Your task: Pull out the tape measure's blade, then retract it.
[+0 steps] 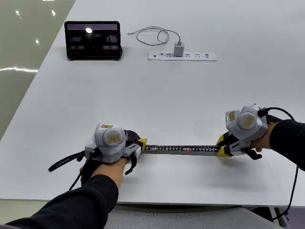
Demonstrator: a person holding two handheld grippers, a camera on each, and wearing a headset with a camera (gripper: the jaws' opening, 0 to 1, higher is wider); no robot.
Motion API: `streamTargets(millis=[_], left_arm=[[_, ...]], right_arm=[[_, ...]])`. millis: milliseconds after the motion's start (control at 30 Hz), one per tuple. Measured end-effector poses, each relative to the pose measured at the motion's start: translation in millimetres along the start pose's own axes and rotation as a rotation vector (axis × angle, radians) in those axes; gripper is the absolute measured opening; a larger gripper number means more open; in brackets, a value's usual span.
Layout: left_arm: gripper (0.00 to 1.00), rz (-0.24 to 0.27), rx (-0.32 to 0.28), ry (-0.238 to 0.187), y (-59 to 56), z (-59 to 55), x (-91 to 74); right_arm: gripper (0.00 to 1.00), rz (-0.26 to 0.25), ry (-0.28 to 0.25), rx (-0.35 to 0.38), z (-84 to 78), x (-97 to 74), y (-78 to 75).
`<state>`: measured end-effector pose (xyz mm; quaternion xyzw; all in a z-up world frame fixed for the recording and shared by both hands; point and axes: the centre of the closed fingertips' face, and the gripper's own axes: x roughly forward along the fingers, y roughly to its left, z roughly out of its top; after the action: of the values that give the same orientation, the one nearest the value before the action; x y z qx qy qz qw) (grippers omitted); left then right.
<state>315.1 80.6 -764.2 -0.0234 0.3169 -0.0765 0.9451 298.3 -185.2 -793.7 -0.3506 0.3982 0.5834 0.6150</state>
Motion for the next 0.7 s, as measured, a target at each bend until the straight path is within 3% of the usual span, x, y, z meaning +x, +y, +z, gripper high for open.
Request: streamTargets(millis=[133,700], left_arm=[[0.63,-0.002,-0.003,0.005,-0.4,-0.4,0.1],[0.63,-0.010,0.000,0.007,-1.0,-1.0,-0.4]], right_arm=[[0.11,-0.008,0.002,0.025,1.8,0.6,0.8],[0.11,-0.016,0.003,-0.001,9.4,6.7,-0.3]])
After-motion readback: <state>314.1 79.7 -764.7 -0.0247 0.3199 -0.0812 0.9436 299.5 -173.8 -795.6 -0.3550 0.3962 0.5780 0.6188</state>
